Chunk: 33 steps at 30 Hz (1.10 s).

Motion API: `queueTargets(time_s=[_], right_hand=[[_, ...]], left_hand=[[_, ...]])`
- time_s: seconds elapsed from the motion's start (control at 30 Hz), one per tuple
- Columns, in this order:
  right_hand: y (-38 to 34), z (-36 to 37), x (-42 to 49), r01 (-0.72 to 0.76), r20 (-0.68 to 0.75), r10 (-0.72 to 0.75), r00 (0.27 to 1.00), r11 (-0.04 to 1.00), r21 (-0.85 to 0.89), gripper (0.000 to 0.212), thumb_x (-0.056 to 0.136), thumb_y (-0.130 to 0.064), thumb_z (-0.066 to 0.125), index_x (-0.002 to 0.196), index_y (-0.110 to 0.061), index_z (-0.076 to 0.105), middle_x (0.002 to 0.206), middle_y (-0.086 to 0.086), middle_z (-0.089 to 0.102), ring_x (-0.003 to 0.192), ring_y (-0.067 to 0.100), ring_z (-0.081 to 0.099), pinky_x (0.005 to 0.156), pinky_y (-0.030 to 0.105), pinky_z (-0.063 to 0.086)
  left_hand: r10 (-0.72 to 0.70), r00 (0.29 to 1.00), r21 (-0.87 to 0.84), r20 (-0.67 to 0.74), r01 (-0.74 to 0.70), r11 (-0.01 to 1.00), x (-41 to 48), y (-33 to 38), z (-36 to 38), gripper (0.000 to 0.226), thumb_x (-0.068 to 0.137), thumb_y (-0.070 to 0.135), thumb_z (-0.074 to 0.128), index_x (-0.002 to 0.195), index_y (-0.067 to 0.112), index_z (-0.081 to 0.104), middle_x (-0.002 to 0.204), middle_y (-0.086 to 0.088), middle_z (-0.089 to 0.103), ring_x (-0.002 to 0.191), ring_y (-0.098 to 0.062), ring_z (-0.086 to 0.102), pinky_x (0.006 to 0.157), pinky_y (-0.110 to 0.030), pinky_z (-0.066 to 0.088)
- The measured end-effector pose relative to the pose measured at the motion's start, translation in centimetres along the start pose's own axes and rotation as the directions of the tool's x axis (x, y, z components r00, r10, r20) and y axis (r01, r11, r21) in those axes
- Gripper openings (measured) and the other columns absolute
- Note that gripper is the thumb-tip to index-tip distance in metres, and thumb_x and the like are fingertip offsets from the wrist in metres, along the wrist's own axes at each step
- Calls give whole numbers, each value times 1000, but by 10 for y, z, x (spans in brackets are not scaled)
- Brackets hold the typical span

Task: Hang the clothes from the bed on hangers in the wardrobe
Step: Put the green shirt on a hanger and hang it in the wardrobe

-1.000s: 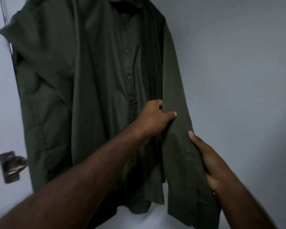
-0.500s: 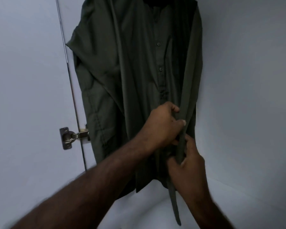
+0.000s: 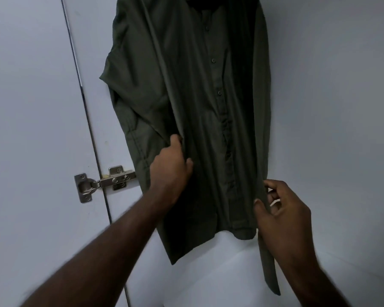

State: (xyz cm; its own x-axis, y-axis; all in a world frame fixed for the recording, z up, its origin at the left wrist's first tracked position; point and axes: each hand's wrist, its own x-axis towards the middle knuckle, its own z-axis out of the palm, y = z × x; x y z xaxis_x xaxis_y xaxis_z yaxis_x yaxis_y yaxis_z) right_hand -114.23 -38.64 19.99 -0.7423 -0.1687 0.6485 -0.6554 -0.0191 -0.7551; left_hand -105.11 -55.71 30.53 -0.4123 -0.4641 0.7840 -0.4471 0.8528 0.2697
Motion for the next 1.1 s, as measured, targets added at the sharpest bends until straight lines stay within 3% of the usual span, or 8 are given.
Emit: queueTargets(time_s=[0.17, 0.37, 0.53, 0.63, 0.77, 0.87, 1.0, 1.1], right_hand=[[6, -23, 13, -2, -40, 2, 999, 1000, 6, 32, 84, -5, 71, 112, -20, 64, 68, -2, 59, 61, 11, 59, 53, 8, 41], [9, -12, 20, 31, -8, -31, 999, 1000, -1, 34, 82, -10, 72, 104, -33, 59, 56, -4, 53, 52, 11, 54, 56, 33, 51], [6, 20, 22, 74, 33, -74, 997, 997, 3, 33, 85, -12, 70, 115, -24, 63, 56, -9, 52, 54, 6, 54, 52, 23, 48], [11, 61, 33, 37, 61, -39, 997, 999, 32, 30, 88, -13, 66, 117, -22, 62, 63, -14, 52, 60, -3, 55, 55, 8, 41], [28, 125, 51, -1, 150, -14, 989, 995, 102, 31, 91, -10, 62, 122, -13, 61, 71, -22, 48, 63, -10, 50, 67, 6, 40], [39, 159, 56, -32, 197, -9, 980, 978, 207, 28, 92, -9, 62, 119, -13, 61, 68, -16, 49, 65, -10, 53, 65, 9, 43], [53, 183, 56, -58, 239, -4, 971, 966, 253, 32, 92, -40, 63, 122, -29, 59, 93, -4, 61, 82, 5, 60, 77, 29, 55], [53, 180, 63, -3, 120, -37, 992, 947, 321, 17, 98, -35, 55, 107, -25, 65, 87, -2, 66, 78, 8, 60, 75, 35, 54]], left_hand=[[237, 971, 119, 17, -237, 964, 13, 60, 26, 54, 93, 28, 52, 139, 14, 28, 103, -13, 66, 93, -36, 64, 68, -35, 38], [341, 881, 264, 328, -432, 862, 59, 79, 75, 73, 91, 70, 33, 137, 16, 46, 127, -15, 52, 114, -34, 54, 83, -41, 45], [438, 716, 501, 544, -696, 515, 95, 46, 90, 64, 87, 65, 49, 138, 26, 49, 142, -10, 40, 128, -30, 40, 100, -44, 35], [421, 696, 509, 582, -716, 478, 104, 27, 88, 54, 88, 54, 56, 129, 19, 56, 138, -10, 43, 124, -30, 45, 97, -40, 39], [447, 844, 6, 296, -469, 883, 112, 13, 86, 39, 101, 34, 39, 125, 7, 52, 122, -22, 59, 110, -38, 58, 88, -42, 48], [432, 894, -162, -118, -446, 880, 117, 16, 81, 50, 101, 39, 34, 139, 8, 43, 134, -18, 54, 119, -32, 52, 96, -38, 44], [751, 642, 408, 155, -734, 543, 122, 17, 88, 65, 97, 54, 37, 152, 20, 28, 160, -16, 17, 146, -32, 18, 114, -51, 21], [675, 629, 538, 385, -747, 389, 127, 2, 107, 71, 96, 56, 38, 154, 20, 19, 162, -15, 4, 150, -31, 0, 118, -59, 0]])
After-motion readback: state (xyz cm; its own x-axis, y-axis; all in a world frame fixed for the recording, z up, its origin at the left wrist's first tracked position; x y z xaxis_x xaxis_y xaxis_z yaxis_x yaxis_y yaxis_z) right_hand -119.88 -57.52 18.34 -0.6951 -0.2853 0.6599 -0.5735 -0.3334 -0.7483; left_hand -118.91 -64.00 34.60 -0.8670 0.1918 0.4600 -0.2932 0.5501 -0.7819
